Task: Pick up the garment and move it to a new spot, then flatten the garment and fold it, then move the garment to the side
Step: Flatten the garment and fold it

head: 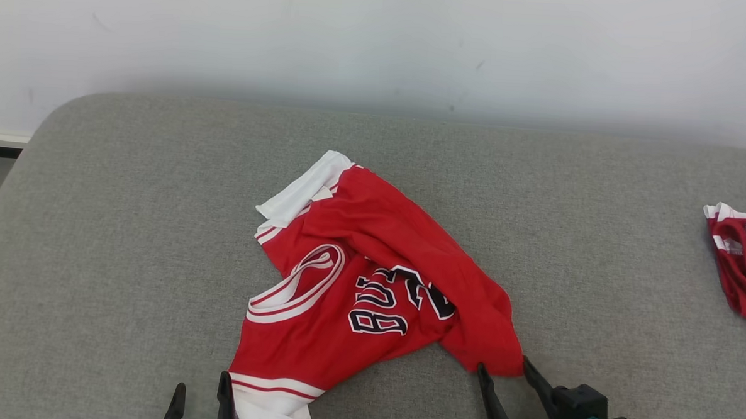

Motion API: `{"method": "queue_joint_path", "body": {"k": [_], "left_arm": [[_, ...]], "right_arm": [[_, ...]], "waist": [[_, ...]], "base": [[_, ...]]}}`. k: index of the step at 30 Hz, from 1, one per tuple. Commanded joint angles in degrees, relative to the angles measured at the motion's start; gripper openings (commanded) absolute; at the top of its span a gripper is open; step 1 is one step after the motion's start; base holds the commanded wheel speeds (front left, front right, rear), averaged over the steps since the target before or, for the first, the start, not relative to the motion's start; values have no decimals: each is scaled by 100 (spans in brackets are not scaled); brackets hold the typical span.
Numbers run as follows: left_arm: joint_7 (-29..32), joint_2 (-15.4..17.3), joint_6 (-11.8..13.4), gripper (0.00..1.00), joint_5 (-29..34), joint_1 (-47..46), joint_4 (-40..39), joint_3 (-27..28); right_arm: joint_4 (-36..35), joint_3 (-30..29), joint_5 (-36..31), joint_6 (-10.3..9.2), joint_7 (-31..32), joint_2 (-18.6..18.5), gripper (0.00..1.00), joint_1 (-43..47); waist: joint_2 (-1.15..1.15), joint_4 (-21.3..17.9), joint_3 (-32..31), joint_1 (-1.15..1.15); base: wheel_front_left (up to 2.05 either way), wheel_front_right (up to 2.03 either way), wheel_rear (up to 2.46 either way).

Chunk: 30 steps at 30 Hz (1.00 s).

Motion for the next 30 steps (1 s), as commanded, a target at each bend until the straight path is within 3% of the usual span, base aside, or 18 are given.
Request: {"method": "queue_joint_path", "body": {"k": [1,2,3,4,10,30], "left_arm": [[-32,-25,-9,100,156,-96,14,35],[-32,-32,-30,100,204,-106,34,70],[-32,-40,-59,100,252,-98,64,112],[-32,-52,-74,100,297,-84,90,151],[-33,-89,-180,100,440,3,180,458],[-34,-95,-257,100,311,156,254,589]], "right_arm": [[132,61,-6,7,-10,-53,86,-94],[275,124,21,7,-11,-72,43,-185],[400,166,66,7,-10,-86,26,-288],[485,198,93,7,-10,-107,0,-393],[368,95,287,7,-11,-263,0,-539],[-2133,-747,651,7,111,-913,0,1443]], "waist": [[0,15,-18,0],[0,15,-25,0],[0,7,-32,0],[0,-2,-38,0],[0,-130,-98,0],[0,-385,-287,0]], "base": [[0,0,0],[0,0,0],[0,0,0],[0,0,0],[0,0,0],[0,0,0]]}}
